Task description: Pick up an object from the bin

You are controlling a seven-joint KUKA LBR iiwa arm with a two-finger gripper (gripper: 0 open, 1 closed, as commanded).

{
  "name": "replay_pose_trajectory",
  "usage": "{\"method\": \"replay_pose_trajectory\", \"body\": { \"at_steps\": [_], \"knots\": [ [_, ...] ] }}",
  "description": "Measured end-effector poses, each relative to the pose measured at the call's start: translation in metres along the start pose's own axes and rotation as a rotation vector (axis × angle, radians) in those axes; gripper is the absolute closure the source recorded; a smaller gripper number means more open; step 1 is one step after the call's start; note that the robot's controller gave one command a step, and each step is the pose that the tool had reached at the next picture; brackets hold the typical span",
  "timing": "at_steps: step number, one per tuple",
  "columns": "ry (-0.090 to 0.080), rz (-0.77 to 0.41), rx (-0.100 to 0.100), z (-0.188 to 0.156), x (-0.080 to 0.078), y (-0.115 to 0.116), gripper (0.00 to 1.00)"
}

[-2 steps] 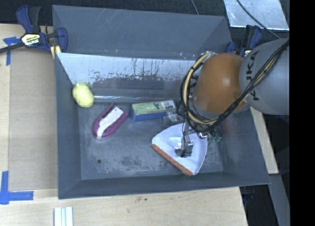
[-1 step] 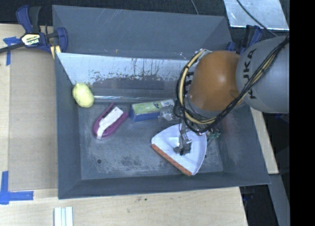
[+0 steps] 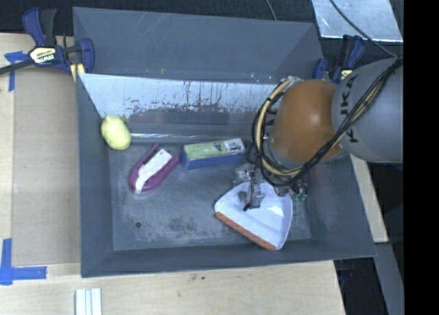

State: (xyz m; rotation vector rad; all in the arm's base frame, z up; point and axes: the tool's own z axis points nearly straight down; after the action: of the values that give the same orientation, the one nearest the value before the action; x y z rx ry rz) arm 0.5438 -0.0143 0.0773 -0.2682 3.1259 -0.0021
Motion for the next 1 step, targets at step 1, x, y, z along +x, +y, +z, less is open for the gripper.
{"method": "replay_pose_trajectory", "body": {
  "at_steps": [1],
  "knots": [
    [0.000, 0.000, 0.000, 0.0000, 0.0000, 0.0000, 1.00]
  ]
}}
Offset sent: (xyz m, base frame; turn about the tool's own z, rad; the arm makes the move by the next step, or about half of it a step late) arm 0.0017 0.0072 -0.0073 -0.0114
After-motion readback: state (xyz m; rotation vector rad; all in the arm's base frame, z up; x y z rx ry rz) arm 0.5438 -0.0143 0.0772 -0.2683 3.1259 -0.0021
